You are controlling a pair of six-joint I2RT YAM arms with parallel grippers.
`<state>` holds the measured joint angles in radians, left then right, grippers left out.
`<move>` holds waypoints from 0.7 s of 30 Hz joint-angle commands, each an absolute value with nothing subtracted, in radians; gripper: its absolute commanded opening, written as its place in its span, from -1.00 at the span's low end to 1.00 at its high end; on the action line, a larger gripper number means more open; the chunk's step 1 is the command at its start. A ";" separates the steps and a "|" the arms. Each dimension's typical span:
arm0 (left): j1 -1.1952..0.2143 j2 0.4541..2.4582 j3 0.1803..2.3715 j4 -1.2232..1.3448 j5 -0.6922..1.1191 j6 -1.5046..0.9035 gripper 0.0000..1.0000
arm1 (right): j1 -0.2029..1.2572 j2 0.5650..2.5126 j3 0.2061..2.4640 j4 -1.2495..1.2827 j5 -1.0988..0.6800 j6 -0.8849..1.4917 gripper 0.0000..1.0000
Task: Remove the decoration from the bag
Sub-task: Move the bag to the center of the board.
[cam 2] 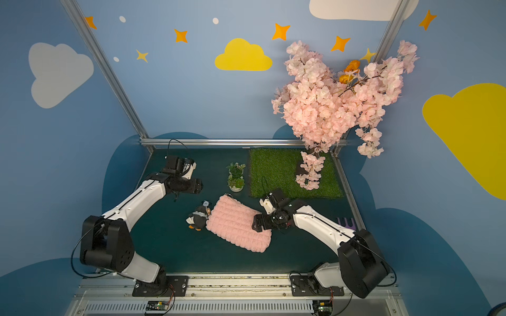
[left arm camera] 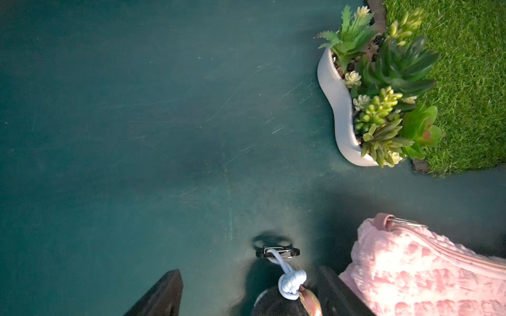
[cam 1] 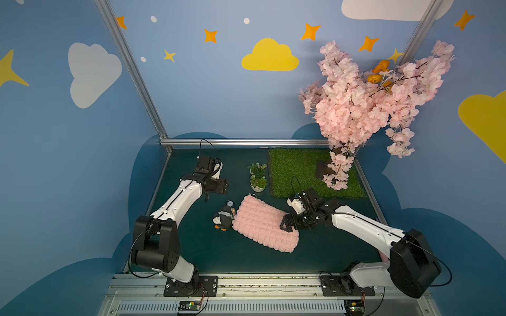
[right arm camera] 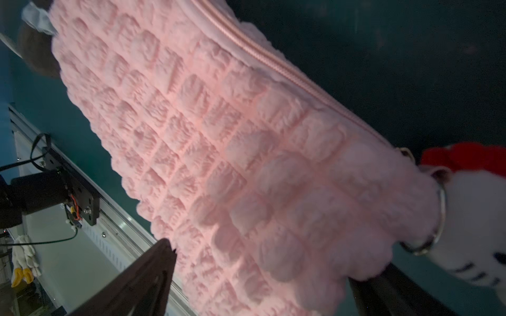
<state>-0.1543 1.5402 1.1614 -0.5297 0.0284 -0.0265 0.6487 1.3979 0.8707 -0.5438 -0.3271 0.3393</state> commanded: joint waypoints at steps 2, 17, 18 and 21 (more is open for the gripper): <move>-0.144 1.502 1.118 -0.508 0.053 -0.036 0.61 | 0.652 1.473 0.961 -0.502 -0.390 0.264 0.92; -0.141 1.411 1.010 -0.487 0.045 -0.093 0.61 | 0.574 1.666 1.155 -0.522 -0.382 0.151 0.92; -0.141 1.407 1.011 -0.488 0.033 -0.092 0.61 | 0.565 1.665 1.163 -0.529 -0.379 0.144 0.92; -0.129 1.391 1.012 -0.496 -0.005 -0.084 0.61 | 0.540 1.649 1.184 -0.572 -0.352 0.124 0.92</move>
